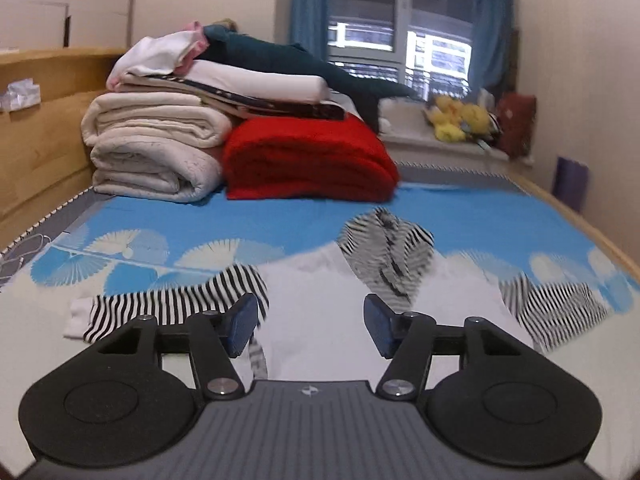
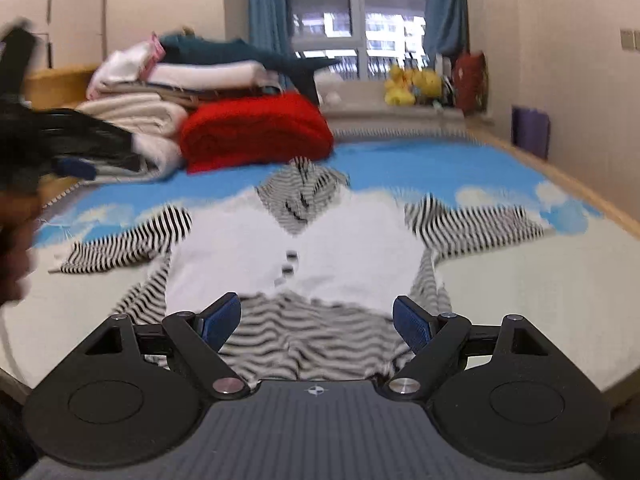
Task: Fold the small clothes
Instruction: 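Move the left gripper to the white-cuffed striped sleeve and grasp it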
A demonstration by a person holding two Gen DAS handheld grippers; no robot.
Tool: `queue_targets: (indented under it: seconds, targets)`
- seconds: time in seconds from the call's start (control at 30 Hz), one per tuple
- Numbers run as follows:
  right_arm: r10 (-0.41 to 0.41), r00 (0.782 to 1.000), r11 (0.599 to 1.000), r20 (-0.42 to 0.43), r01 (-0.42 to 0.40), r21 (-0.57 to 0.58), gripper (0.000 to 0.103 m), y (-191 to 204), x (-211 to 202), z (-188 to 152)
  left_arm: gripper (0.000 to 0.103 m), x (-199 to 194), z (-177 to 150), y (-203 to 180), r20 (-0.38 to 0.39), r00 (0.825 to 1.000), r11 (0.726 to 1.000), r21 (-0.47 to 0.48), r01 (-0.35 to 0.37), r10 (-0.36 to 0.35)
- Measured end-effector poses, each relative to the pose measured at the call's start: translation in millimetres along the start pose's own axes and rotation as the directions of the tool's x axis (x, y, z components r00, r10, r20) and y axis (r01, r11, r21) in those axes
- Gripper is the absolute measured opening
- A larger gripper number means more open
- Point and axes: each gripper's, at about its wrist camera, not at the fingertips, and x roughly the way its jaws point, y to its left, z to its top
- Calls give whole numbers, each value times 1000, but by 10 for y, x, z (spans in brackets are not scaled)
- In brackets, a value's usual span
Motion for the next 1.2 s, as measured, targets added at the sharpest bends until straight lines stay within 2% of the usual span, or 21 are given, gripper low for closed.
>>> queue_targets:
  seconds: [0.07, 0.13, 0.23, 0.3, 0.33, 0.37, 0.43, 0.57, 0.63, 0.73, 0.8, 0.83, 0.93, 1.0, 1.07, 1.13, 1.2]
  targets:
    - [8, 1000, 1000, 27, -7, -28, 86, -39, -4, 124, 64, 325, 138, 109, -16, 1000, 999, -26, -24, 23]
    - [13, 999, 999, 48, -11, -47, 88, -58, 56, 310, 64, 690, 141, 250, -74, 997, 998, -50, -26, 22]
    - [19, 997, 998, 80, -14, -62, 88, -47, 262, 645, 63, 1144, -7, 569, -138, 989, 993, -94, -65, 52]
    - [25, 997, 998, 72, -21, -56, 88, -9, 466, 860, 59, 1319, -179, 831, -180, 977, 988, -85, -126, 110]
    - [34, 997, 998, 67, -30, -49, 88, 26, 613, 988, 52, 1435, -238, 966, -225, 965, 981, -103, -162, 136]
    - [43, 997, 998, 60, -40, -45, 88, 59, 744, 1090, 49, 1534, -272, 1113, -265, 952, 972, -135, -194, 154]
    - [67, 995, 997, 72, -65, -32, 88, 146, 992, 1306, 47, 1629, -297, 1358, -279, 944, 958, -173, -230, 176]
    - [105, 989, 994, 102, -106, 1, 87, 282, 1515, 1631, 46, 1589, -318, 1662, -289, 925, 943, -149, -298, 247]
    - [134, 982, 991, 134, -136, 3, 87, 338, 1736, 1689, 46, 1649, -389, 1790, -306, 917, 933, -170, -317, 255]
    - [162, 973, 987, 164, -160, -26, 81, 367, 2024, 1524, 47, 1816, -493, 1961, -341, 903, 916, -207, -344, 262]
    - [145, 987, 989, 74, -142, -42, 72, 406, 2269, 1393, 48, 1935, -559, 2091, -376, 891, 897, -254, -362, 253]
    - [161, 986, 986, 48, -159, -45, 67, 420, 2353, 1362, 50, 1972, -582, 2185, -393, 884, 883, -279, -378, 254]
    - [211, 977, 977, 12, -210, -32, 66, 459, 2495, 1354, 57, 2090, -653, 2453, -431, 864, 837, -346, -425, 260]
    - [251, 968, 967, 28, -249, -56, 65, 485, 2544, 1367, 58, 2128, -706, 2665, -459, 851, 783, -418, -460, 255]
    - [239, 970, 967, 42, -234, -102, 65, 507, 2613, 1361, 59, 2169, -778, 2856, -485, 841, 726, -484, -488, 242]
    - [233, 972, 968, 24, -229, -105, 63, 480, 2705, 1368, 59, 2220, -855, 3018, -509, 831, 673, -535, -510, 225]
    - [225, 974, 970, -16, -226, -85, 63, 450, 2846, 1374, 59, 2258, -910, 3123, -526, 824, 634, -569, -524, 209]
